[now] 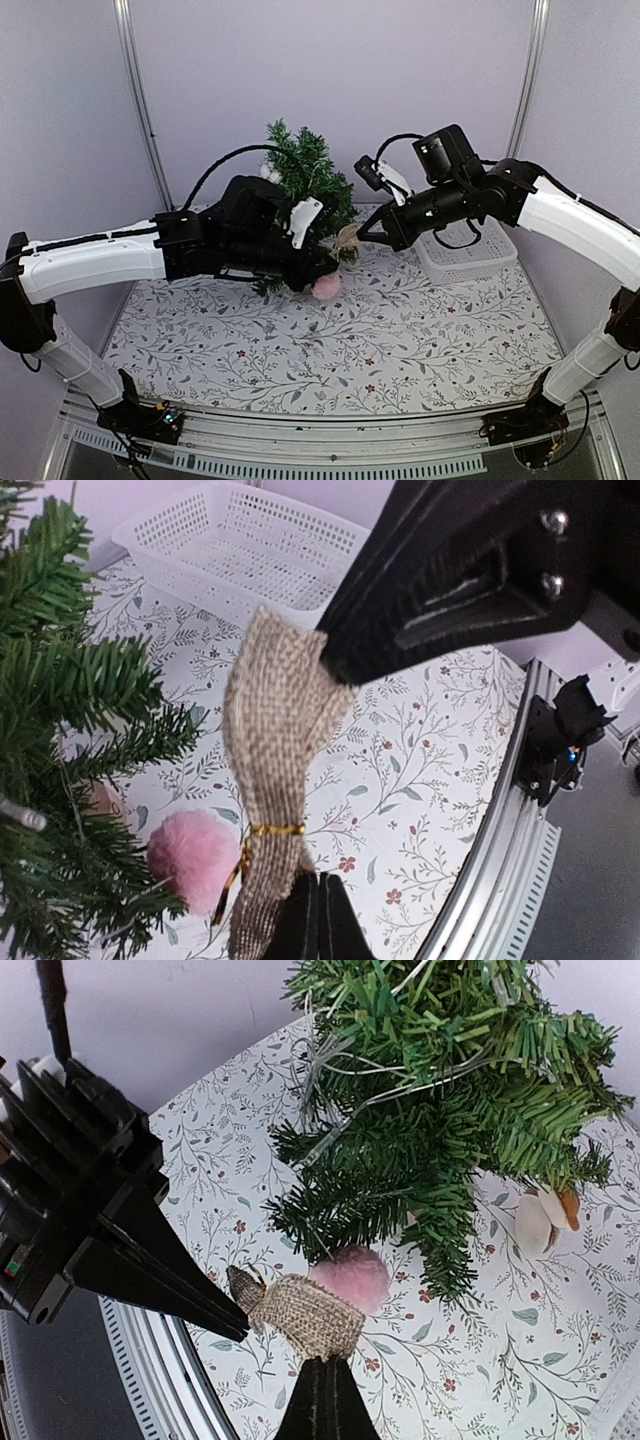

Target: Decorate the small christmas tree

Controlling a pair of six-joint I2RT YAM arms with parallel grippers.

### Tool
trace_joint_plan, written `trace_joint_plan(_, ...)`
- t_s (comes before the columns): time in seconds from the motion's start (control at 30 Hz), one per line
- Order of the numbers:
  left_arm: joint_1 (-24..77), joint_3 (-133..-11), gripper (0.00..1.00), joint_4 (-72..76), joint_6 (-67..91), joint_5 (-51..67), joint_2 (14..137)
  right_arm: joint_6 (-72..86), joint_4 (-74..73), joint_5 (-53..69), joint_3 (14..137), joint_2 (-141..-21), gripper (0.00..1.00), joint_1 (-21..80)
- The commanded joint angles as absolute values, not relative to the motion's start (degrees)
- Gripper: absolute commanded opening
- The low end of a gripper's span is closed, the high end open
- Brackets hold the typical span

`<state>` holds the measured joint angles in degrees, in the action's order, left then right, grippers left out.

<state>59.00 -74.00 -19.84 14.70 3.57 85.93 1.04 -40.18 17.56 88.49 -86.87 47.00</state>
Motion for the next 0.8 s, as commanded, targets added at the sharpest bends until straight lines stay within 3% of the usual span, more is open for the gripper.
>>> trace_joint_plan(0.0,58.22,-69.30,0.00,-14.30,17.92,2.72,80.19,0.62,-36.56,17.42,90.09,-86.22,0.02,47.56)
trace_joint_plan(0.07,57.83,-66.85,0.00,-12.13,18.98,2.85,78.10,0.85,-35.19,17.34,90.17,-86.07,0.18,47.63)
trace_joint_plan(0.13,57.10,-64.81,0.00,-10.29,20.36,2.98,76.38,1.33,-33.71,17.50,90.18,-85.72,0.21,47.63)
trace_joint_plan(0.37,54.50,-59.27,0.00,-7.81,24.81,2.14,70.93,3.45,-29.47,16.11,89.20,-84.48,0.62,47.55)
trace_joint_plan(0.57,53.67,-53.59,0.00,-9.63,24.51,4.51,66.75,4.49,-29.56,18.51,79.85,-81.95,0.63,45.77)
trace_joint_plan(0.67,54.52,-48.27,0.12,-8.43,20.72,6.59,63.88,5.81,-27.00,21.53,72.14,-77.70,0.62,45.06)
trace_joint_plan(0.77,56.38,-45.91,0.15,-10.04,17.11,4.96,64.54,9.43,-26.51,22.54,68.13,-75.68,0.62,43.52)
